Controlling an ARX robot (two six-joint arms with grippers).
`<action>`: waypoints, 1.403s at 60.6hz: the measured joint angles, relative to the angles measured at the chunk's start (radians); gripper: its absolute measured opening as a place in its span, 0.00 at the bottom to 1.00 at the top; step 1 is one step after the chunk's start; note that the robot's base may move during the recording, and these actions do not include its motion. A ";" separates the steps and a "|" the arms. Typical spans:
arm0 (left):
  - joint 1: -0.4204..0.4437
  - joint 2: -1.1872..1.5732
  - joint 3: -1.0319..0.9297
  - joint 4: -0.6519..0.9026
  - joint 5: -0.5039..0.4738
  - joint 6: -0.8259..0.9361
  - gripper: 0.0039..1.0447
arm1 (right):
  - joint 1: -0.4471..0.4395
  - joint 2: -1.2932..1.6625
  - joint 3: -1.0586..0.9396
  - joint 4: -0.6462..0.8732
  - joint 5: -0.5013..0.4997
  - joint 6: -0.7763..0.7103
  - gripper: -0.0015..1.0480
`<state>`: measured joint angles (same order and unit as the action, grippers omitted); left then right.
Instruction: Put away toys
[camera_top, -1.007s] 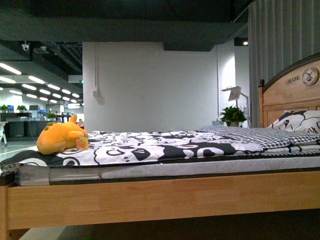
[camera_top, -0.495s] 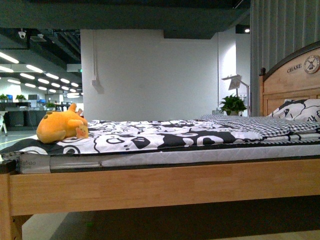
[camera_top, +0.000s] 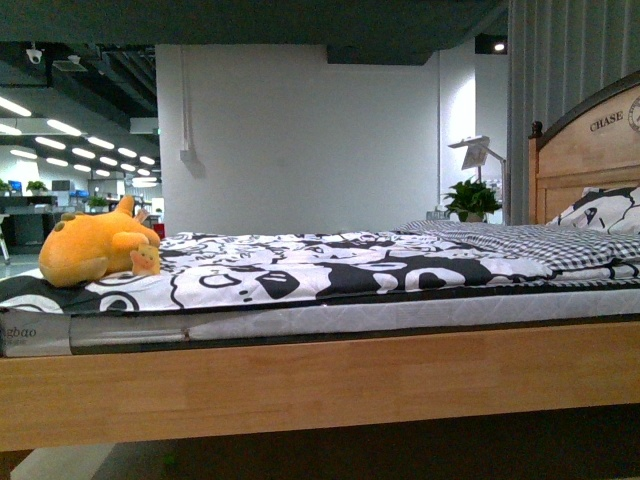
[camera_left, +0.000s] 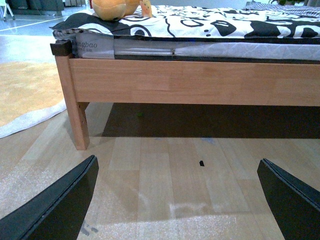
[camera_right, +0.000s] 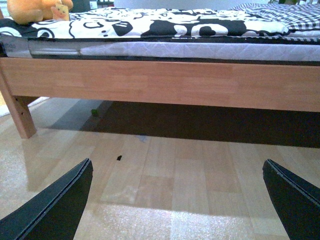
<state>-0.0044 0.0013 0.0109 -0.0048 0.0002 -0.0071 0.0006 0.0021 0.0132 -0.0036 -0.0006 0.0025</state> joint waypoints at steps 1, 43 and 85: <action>0.000 0.000 0.000 0.000 0.000 0.000 0.95 | 0.000 0.000 0.000 0.000 0.000 0.000 1.00; 0.000 0.000 0.000 0.000 0.000 0.000 0.95 | 0.000 0.000 0.000 0.000 0.000 0.000 1.00; 0.000 0.000 0.000 0.000 0.001 0.000 0.95 | 0.000 0.001 0.000 0.000 0.003 0.000 1.00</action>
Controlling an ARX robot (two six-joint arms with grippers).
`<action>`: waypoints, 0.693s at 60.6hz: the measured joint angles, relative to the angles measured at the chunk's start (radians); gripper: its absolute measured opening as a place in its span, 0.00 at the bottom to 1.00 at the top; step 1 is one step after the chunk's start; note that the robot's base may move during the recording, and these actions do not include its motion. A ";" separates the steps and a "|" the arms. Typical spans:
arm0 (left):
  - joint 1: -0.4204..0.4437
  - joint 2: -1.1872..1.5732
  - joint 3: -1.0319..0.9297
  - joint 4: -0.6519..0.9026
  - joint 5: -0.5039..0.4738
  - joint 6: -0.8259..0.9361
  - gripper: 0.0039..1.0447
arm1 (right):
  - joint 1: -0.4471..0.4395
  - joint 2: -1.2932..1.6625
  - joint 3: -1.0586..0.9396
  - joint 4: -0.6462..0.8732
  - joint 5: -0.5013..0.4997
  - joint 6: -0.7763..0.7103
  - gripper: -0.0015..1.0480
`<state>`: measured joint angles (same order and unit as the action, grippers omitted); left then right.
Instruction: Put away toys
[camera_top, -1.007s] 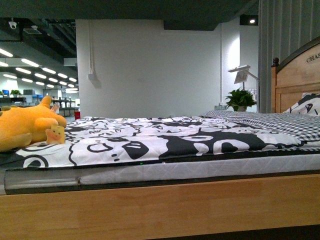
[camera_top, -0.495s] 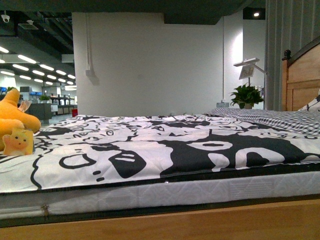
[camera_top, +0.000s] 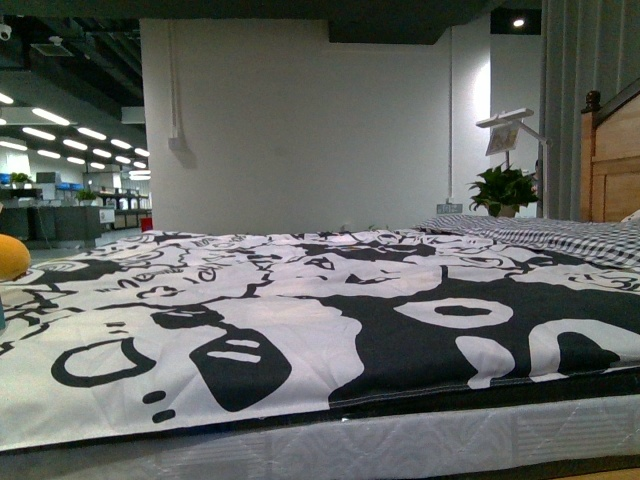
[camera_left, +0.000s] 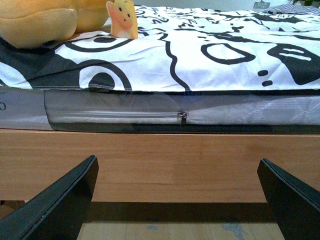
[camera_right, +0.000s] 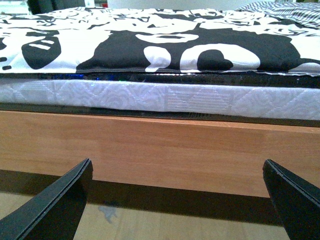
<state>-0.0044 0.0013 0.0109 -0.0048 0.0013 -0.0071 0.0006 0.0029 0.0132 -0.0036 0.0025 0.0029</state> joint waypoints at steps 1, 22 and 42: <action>0.000 0.000 0.000 0.000 0.001 0.000 0.95 | 0.000 0.000 0.000 0.000 0.002 0.000 1.00; 0.000 0.000 0.000 0.000 0.000 0.000 0.95 | 0.000 0.000 0.000 0.000 0.000 0.000 1.00; 0.001 0.000 0.000 -0.001 -0.001 0.000 0.95 | 0.000 0.002 0.000 0.002 -0.002 0.000 1.00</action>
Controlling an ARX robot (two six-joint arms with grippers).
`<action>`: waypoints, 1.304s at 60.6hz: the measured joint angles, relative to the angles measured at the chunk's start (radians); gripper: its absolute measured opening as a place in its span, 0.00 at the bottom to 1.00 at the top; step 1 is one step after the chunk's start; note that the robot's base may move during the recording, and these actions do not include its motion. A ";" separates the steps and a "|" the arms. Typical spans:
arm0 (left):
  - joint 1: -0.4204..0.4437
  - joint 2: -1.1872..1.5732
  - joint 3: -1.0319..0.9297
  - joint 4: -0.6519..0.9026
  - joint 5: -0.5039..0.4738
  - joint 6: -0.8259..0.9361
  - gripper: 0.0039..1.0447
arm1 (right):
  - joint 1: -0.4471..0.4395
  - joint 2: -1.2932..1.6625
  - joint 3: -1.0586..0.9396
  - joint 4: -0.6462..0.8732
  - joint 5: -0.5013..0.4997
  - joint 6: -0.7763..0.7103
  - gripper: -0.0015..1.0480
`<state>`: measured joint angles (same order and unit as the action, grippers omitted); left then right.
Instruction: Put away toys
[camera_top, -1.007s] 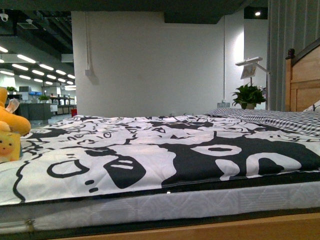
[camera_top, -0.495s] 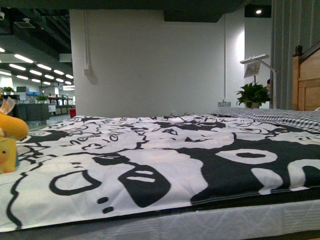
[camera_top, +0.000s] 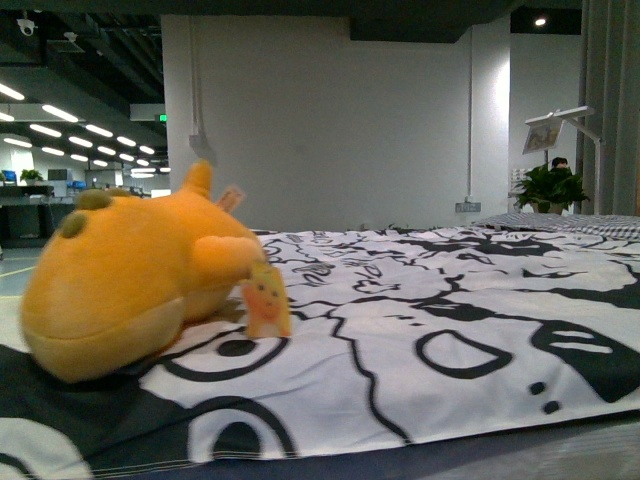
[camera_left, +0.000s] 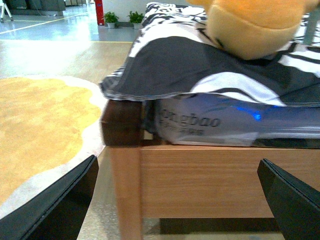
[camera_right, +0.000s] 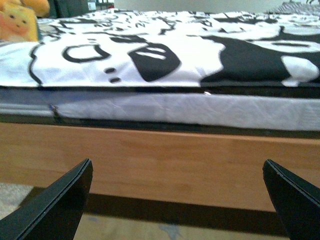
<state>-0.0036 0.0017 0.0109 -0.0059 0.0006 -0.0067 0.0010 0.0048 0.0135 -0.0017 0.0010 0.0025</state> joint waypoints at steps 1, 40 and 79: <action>0.000 0.000 0.000 0.000 0.001 0.000 0.95 | 0.000 0.000 0.000 0.000 -0.001 0.000 1.00; 0.001 -0.001 0.000 0.000 -0.002 0.002 0.95 | -0.006 -0.001 0.000 -0.001 -0.021 -0.003 1.00; 0.001 -0.001 0.000 0.000 -0.001 0.002 0.95 | -0.088 0.827 0.484 0.426 -0.116 0.035 1.00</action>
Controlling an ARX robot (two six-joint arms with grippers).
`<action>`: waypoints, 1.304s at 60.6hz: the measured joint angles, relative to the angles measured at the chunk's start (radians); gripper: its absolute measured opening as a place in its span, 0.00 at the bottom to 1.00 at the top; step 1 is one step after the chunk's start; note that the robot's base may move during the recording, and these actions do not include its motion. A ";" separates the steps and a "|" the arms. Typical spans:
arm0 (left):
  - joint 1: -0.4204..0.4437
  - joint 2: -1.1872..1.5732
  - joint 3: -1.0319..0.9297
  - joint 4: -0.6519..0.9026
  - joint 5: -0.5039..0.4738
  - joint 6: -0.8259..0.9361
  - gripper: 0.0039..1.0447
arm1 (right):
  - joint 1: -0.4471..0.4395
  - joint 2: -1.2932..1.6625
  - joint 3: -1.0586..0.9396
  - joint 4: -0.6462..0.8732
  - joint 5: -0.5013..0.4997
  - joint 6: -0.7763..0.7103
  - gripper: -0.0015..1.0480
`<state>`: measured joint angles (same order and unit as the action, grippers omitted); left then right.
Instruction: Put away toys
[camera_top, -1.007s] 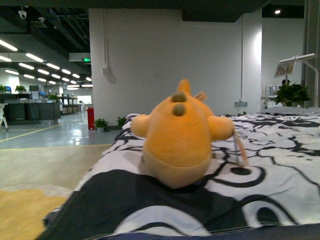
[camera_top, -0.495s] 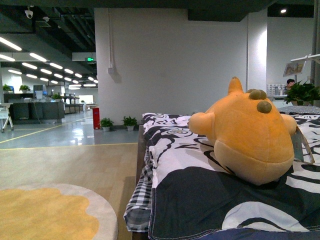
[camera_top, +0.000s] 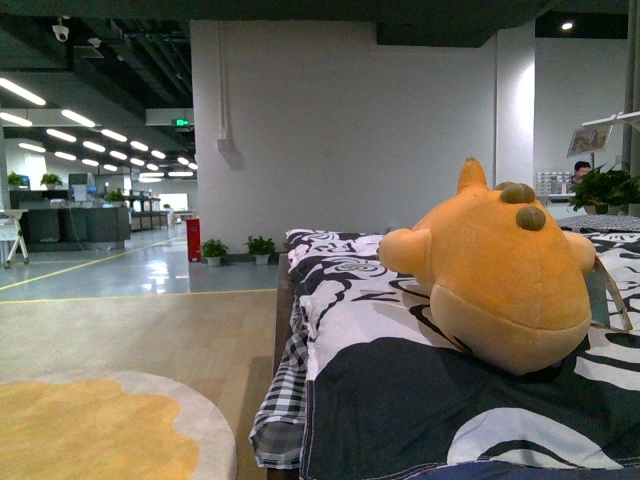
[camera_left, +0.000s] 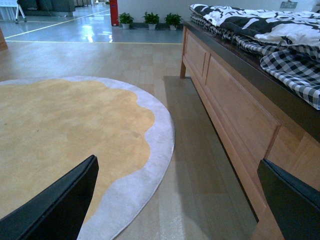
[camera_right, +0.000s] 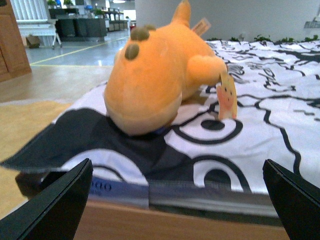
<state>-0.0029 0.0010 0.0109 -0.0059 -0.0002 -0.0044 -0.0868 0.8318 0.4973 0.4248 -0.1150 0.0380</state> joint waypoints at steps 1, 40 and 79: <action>0.000 0.000 0.000 0.000 0.000 0.000 0.95 | 0.014 0.031 0.025 0.003 0.015 0.000 1.00; 0.000 0.000 0.000 0.000 0.000 0.000 0.95 | 0.265 0.668 0.578 -0.080 0.432 -0.021 1.00; 0.000 0.000 0.000 0.000 0.000 0.000 0.95 | 0.228 0.774 0.520 -0.105 0.444 0.011 1.00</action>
<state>-0.0029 0.0010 0.0109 -0.0059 -0.0002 -0.0044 0.1413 1.6058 1.0168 0.3195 0.3290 0.0494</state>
